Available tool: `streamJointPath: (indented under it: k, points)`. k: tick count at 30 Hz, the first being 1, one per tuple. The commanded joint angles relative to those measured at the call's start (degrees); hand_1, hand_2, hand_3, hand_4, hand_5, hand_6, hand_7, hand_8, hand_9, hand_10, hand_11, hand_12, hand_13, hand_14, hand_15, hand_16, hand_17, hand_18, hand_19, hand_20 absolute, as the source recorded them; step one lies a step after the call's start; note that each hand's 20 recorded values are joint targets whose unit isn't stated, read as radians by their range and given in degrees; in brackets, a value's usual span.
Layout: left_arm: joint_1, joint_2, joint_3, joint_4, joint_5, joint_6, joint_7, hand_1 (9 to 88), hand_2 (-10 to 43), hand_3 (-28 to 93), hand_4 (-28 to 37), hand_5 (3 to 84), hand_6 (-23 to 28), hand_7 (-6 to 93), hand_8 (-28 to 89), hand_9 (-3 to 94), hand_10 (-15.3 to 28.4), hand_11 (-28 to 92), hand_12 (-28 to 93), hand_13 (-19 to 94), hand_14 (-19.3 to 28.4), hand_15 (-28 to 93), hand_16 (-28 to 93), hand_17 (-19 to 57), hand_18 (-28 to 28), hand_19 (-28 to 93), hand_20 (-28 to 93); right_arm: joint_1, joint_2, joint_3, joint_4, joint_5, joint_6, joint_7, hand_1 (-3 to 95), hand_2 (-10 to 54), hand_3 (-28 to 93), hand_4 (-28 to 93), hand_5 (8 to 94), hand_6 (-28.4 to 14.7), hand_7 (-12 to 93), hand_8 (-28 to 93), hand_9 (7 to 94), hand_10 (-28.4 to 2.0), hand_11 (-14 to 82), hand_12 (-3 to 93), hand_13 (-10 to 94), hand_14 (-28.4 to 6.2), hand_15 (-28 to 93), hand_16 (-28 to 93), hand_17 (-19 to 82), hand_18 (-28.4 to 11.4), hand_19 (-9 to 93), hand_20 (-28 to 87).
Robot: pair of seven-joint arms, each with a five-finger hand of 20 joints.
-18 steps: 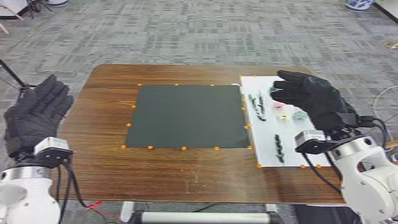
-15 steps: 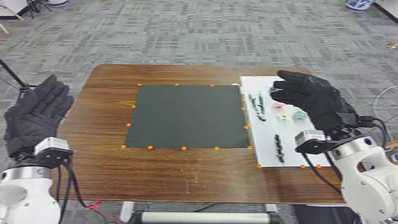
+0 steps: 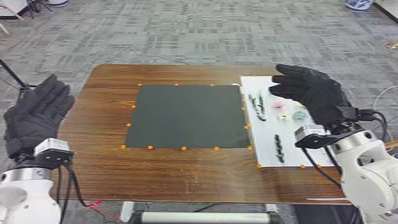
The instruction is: Arrange flowers
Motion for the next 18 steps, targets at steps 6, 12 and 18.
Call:
streamJointPath:
  k: [6, 12, 18]
  points:
    - [1.86, -0.43, -0.85, -0.67, -1.73, 0.64, 0.99, 26.0, 12.9, 76, -28.1, 43.7, 9.4, 8.3, -7, 33.0, 14.6, 18, 10, 24, 13.6, 20, -4, -5.1, 14.7, 34, 9, -1.36, 1.49, 1.31, -1.96, -11.83, 4.64, 4.4, 18.8, -0.2, 75, -19, 50.7, -4.6, 15, -9, 50.6, -16.9, 10.1, 18.1, 45, -14.9, 27, 23, 12, -19.9, 45, 21]
    - [2.15, -0.67, -0.66, -0.75, -1.93, 0.89, 0.43, 26.0, 13.1, 76, -28.1, 43.9, 9.4, 8.4, -7, 33.1, 14.7, 18, 10, 24, 13.8, 20, -4, -5.2, 14.9, 34, 9, -2.27, 2.6, 3.03, -3.3, -28.56, 5.39, 7.91, 20.8, -5.3, 75, -19, 50.7, -5.0, 15, -9, 51.1, -16.4, 21.2, 24.0, 45, -14.0, 50, 27, 13, -19.9, 53, 25]
    - [2.79, -0.84, -1.61, -1.06, -3.18, 0.7, 0.58, 26.0, 13.1, 76, -28.1, 44.0, 9.4, 8.9, -7, 33.7, 14.9, 19, 10, 25, 14.6, 22, -4, -5.4, 15.0, 34, 9, -2.28, 5.25, 3.79, -4.67, -45.49, 1.45, 13.77, 16.9, -9.5, 73, -22, 48.7, -5.6, 26, -8, 41.1, -18.8, 53.7, 49.7, 40, -18.4, 75, 49, 17, -21.5, 67, 43]
